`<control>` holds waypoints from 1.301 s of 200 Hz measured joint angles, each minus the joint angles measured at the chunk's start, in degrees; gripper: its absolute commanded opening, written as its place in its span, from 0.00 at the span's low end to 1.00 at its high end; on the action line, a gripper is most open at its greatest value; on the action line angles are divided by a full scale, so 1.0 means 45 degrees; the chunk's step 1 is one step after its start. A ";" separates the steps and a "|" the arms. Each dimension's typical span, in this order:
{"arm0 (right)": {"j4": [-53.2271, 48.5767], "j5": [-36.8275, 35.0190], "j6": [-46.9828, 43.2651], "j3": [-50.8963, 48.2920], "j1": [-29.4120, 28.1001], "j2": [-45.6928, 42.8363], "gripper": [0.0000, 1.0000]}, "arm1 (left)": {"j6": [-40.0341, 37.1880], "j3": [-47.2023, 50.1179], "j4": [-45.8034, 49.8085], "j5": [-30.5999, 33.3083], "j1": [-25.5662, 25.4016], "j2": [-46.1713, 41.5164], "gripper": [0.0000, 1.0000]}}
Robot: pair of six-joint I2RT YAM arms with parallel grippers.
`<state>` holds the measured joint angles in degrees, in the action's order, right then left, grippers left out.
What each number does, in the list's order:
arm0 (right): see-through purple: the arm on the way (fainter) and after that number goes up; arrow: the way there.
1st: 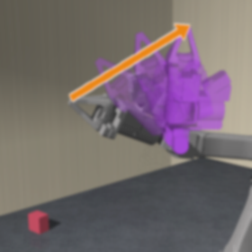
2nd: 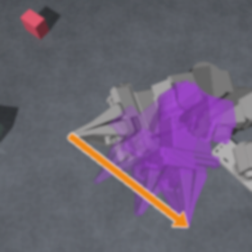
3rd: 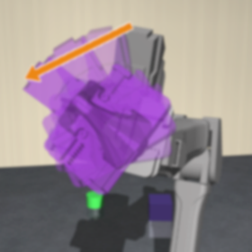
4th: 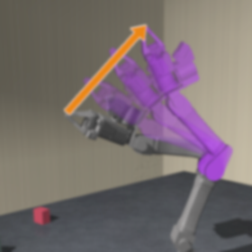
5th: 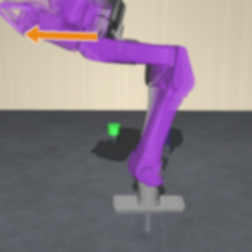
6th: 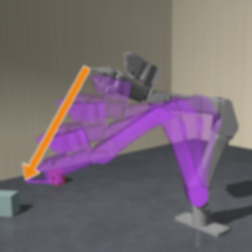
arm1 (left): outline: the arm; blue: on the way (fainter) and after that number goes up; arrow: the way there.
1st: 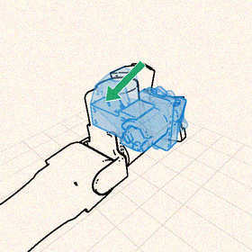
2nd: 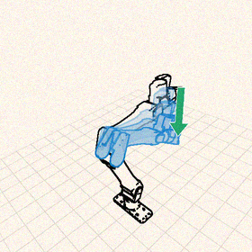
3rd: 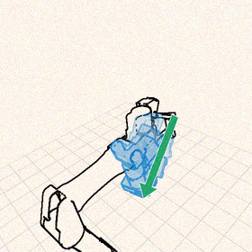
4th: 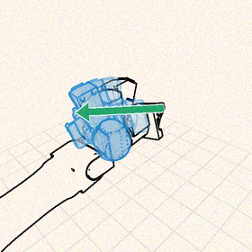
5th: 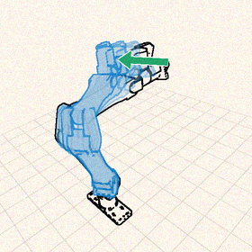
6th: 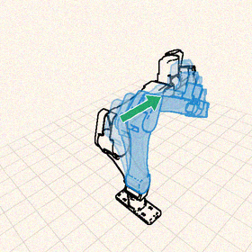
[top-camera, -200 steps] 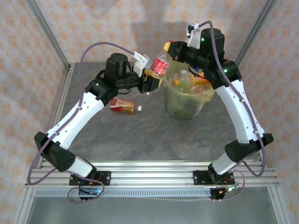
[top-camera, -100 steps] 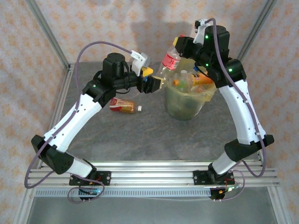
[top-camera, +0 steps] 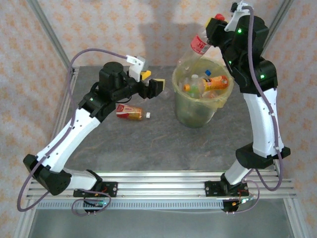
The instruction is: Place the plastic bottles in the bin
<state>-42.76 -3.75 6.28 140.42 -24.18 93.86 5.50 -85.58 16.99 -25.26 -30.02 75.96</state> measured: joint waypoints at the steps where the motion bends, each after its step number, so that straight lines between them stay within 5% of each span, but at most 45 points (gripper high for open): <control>1: 0.0015 -0.0073 0.0000 0.0015 0.0000 0.0000 0.00 | 0.0024 0.0010 0.0000 0.0039 0.0000 -0.0015 0.91; 21: 0.0078 -0.1190 -0.0034 0.0117 0.0000 0.0165 0.00 | 0.0277 0.0112 -0.0019 0.0894 0.0000 -0.0306 1.00; 87: -0.0209 -0.2458 0.0777 -0.0204 0.0204 0.1617 0.00 | 0.1020 -0.0053 0.0855 0.3497 0.0000 -0.0170 1.00; 192: -0.1005 0.0389 0.4634 -0.3036 0.2137 0.2244 0.00 | 0.1501 -0.0068 0.1399 0.4197 0.0000 0.0636 1.00; 260: -0.0850 0.0617 0.5270 -0.4056 0.2341 0.1457 0.00 | 0.1797 -0.0160 0.1477 0.4182 0.0000 0.0879 1.00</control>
<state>-46.59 -0.97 30.00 122.17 -13.65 100.42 13.58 -86.30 23.64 -6.44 -30.02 79.92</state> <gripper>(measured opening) 0.228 0.999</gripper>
